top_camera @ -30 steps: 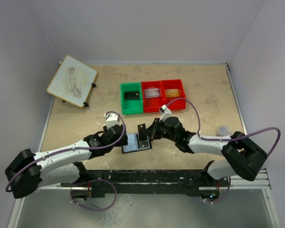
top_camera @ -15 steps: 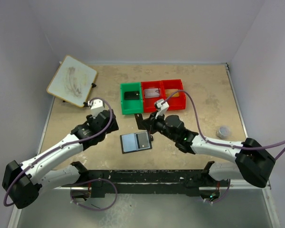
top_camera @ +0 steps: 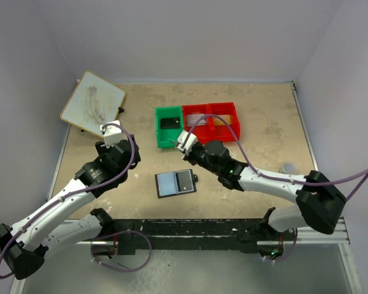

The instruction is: Take the credit cards out of the card holder

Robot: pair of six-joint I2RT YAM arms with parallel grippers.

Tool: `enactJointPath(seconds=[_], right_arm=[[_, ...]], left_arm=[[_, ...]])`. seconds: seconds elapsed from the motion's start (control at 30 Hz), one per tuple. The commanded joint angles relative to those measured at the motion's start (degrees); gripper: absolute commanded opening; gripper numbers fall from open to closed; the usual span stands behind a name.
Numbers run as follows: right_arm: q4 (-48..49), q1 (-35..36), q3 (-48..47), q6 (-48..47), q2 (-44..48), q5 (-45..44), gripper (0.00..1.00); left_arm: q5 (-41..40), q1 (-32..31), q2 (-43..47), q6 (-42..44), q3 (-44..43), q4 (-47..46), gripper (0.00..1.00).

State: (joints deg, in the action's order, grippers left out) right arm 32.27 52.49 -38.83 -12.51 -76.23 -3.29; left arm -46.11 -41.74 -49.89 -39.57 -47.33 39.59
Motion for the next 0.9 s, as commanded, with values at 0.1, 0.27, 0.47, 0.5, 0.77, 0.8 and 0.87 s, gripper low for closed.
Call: enactJointPath(seconds=[0.1, 0.27, 0.47, 0.5, 0.77, 0.8, 0.87], right_arm=[[-1.65, -0.05, -10.89, -18.77, -8.48, -0.94, 0.00], [-4.10, -2.92, -16.05, -22.09, -14.19, 0.47, 0.00], [-9.44, -6.13, -25.36, -25.04, -19.67, 3.23, 0.00], [-10.08, -6.43, -26.33, -25.88, -20.56, 2.80, 0.00], [-13.89, -7.09, -32.23, -29.72, -26.08, 4.15, 0.00], [-13.95, -7.13, -32.84, -29.94, -26.98, 4.31, 0.00], [-14.89, -7.33, -34.46, -30.57, -28.53, 4.41, 0.00]], left_arm=[[-8.14, 0.21, 0.63, 0.35, -1.22, 1.06, 0.72], [-9.58, 0.24, 2.21, 0.13, -1.26, 1.26, 0.72], [-9.12, 0.26, 2.12, 1.23, -2.02, 1.61, 0.73], [-9.01, 0.25, 2.04, 1.33, -2.12, 1.70, 0.73], [-7.26, 0.28, 2.07, 2.47, -2.21, 1.19, 0.73], [-7.29, 0.26, 2.15, 2.48, -2.22, 1.23, 0.73], [-7.36, 0.27, 2.14, 2.55, -2.14, 1.19, 0.73]])
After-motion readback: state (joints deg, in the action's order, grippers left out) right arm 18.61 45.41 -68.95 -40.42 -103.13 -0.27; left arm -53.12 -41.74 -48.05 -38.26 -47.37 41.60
